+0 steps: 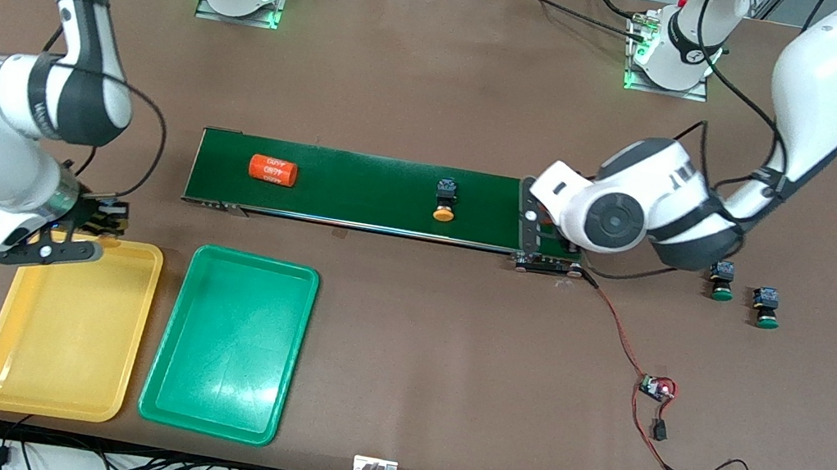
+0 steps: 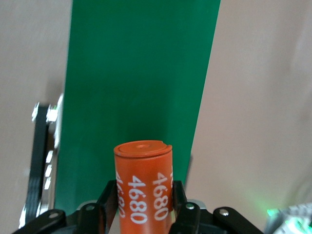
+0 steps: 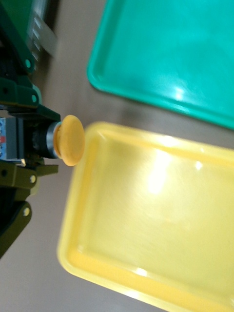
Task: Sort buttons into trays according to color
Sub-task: 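Carry the button to the yellow tray while the left gripper places cylinder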
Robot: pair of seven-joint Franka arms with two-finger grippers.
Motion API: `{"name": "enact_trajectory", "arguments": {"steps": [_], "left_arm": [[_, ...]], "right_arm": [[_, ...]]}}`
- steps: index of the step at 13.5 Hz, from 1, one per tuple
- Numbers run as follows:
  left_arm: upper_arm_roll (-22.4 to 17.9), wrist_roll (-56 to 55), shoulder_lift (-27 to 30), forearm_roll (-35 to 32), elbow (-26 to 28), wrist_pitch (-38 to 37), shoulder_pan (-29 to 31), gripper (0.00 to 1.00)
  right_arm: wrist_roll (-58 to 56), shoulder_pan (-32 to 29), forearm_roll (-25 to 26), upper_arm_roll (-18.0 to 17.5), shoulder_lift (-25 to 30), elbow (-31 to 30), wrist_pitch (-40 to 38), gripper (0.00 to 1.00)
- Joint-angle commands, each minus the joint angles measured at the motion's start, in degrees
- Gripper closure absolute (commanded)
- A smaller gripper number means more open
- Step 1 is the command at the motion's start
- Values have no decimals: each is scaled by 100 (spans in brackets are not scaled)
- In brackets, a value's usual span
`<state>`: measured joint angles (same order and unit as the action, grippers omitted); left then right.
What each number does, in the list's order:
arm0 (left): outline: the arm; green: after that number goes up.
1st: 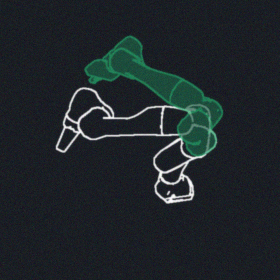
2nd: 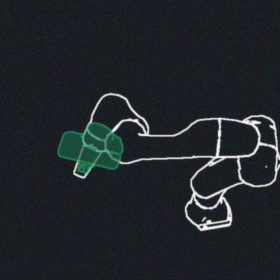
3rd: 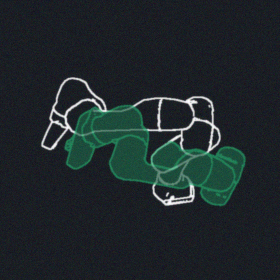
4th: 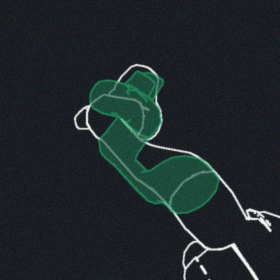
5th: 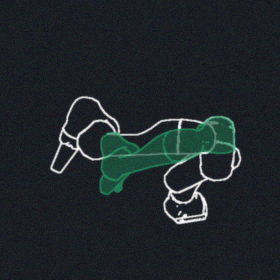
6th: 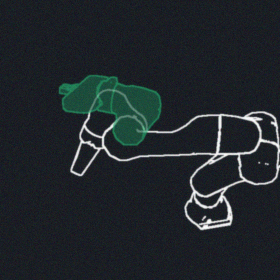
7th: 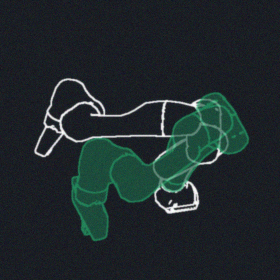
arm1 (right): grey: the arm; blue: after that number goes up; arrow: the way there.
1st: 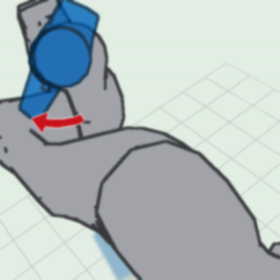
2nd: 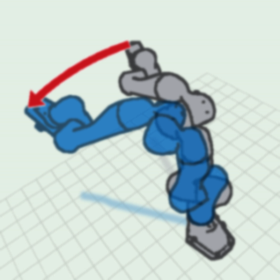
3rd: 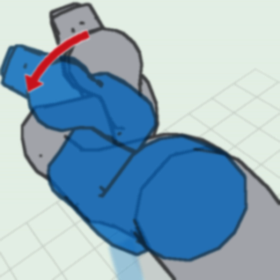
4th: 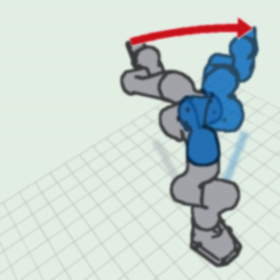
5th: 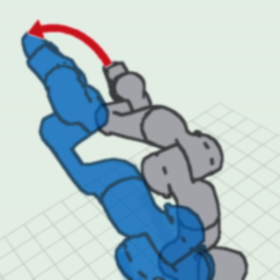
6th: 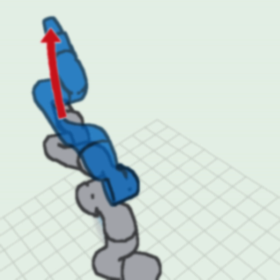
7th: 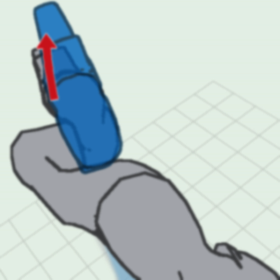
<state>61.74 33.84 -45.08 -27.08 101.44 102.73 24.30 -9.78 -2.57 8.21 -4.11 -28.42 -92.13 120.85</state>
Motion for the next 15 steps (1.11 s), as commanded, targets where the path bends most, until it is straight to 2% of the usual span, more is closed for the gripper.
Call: {"name": "enact_trajectory", "arguments": {"steps": [1,2,3,6,9,10,11,12,13,14,15], "left_arm": [[-48,123,35,-43,446,598,101,88],[-65,132,35,-43,455,607,92,13],[-74,141,35,-43,447,599,92,0],[-109,194,113,-43,368,546,276,0],[-92,115,158,-34,114,485,882,0],[-109,71,158,-34,26,476,1083,0],[-240,-156,149,-34,-28,476,1199,0],[-537,-549,192,-52,-45,467,1217,0],[-705,-832,341,-78,-46,467,1217,0],[-968,-1235,490,-400,-54,476,1217,0],[-1067,-1770,535,-656,-63,476,1235,0]], "right_arm": [[-226,-7,109,191,-391,19,761,90],[-235,-15,328,270,-566,19,1139,90],[-253,-33,461,384,-751,19,1482,90],[-875,-42,462,893,-1200,55,2511,90],[-991,-156,462,921,-1245,55,2567,89],[-991,-165,462,921,-1271,55,2575,86],[-982,-182,445,921,-1306,55,2584,69],[-956,-191,418,921,-1324,55,2602,37],[-921,-191,401,921,-1341,37,2724,16],[-921,-191,400,921,-1359,20,2907,5],[-929,-209,400,921,-1368,-7,2996,0]]}}
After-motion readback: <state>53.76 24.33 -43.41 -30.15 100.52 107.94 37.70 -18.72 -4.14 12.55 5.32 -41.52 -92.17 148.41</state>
